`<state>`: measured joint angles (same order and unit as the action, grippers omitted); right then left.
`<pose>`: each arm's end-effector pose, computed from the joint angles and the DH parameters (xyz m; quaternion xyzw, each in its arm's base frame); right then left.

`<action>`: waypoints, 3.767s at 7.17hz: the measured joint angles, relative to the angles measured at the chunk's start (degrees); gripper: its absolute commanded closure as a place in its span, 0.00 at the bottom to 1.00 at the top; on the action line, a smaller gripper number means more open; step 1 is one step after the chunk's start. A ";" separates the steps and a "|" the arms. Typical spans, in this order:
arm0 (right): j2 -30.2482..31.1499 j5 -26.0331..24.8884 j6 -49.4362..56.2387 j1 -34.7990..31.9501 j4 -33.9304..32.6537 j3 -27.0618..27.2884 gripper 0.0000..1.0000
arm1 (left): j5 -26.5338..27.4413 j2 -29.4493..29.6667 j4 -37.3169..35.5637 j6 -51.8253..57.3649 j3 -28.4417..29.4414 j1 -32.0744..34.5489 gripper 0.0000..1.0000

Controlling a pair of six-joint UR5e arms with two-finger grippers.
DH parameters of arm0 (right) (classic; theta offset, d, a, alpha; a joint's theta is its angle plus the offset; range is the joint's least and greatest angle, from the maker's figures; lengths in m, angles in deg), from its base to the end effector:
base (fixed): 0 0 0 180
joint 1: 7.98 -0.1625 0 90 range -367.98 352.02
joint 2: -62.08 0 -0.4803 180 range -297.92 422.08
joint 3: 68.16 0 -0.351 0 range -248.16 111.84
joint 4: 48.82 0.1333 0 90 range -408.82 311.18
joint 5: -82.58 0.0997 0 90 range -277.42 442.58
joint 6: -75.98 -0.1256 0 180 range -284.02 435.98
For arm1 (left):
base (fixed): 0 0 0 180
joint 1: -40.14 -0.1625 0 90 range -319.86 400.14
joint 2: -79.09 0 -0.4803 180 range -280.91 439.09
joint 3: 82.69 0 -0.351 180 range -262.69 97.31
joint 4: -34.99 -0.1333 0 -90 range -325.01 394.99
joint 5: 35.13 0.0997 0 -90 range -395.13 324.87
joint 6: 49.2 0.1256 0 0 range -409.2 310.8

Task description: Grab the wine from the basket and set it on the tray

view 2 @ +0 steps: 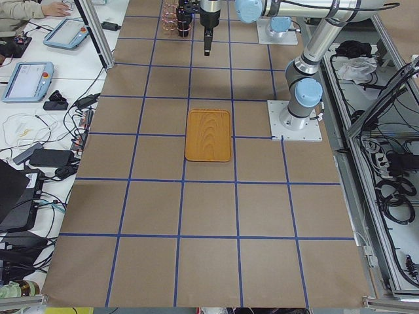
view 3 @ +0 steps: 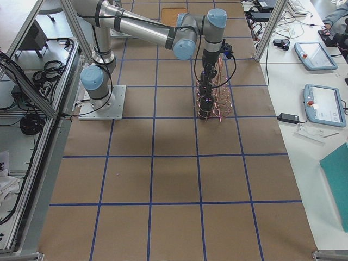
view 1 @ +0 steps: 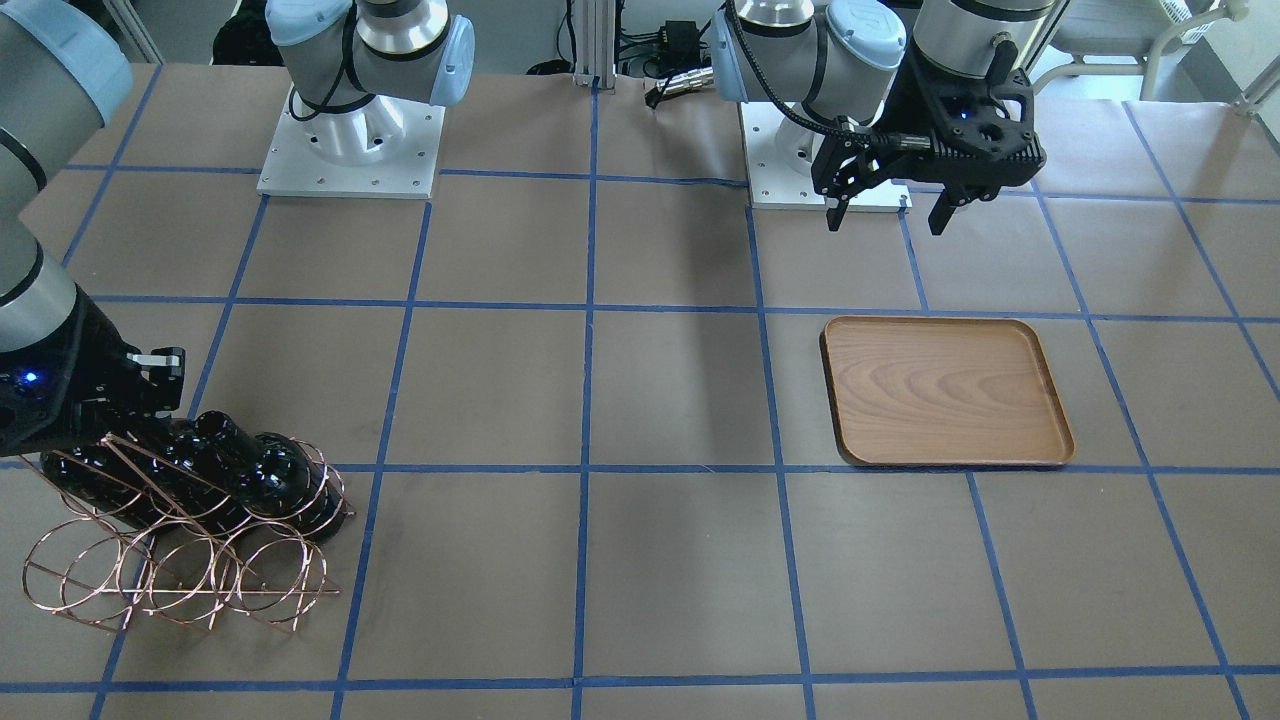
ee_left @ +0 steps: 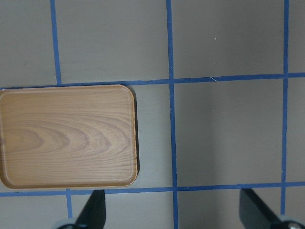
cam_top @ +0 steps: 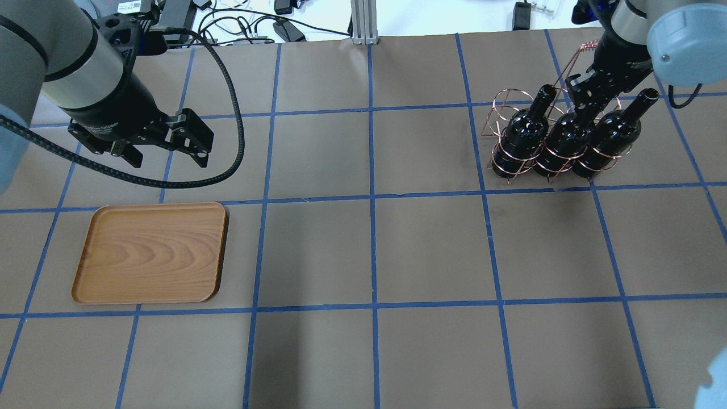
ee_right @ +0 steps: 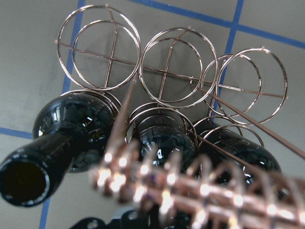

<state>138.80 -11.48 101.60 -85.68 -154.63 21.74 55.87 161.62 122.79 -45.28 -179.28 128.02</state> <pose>0.0028 -0.5711 0.4293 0.1151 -0.9925 0.0102 0.0409 -0.1164 -0.3994 0.5241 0.0155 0.9995 -0.0264 0.0101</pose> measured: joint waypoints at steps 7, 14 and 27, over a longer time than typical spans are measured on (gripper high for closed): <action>5.39 1.89 -2.68 -0.37 19.00 -15.04 0.97 | 0.17 -0.11 -0.02 0.04 0.05 -0.01 0.00; 8.23 4.97 -43.66 -28.78 26.61 -14.39 1.00 | 0.12 -0.13 -1.49 0.04 0.99 -3.62 0.00; -6.74 2.67 -57.21 -44.29 7.78 -10.12 0.91 | 6.77 1.03 2.10 0.87 0.63 -11.07 0.00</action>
<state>132.06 -8.82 44.39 -129.98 -146.85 11.62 62.65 162.65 124.89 -44.41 -178.65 116.96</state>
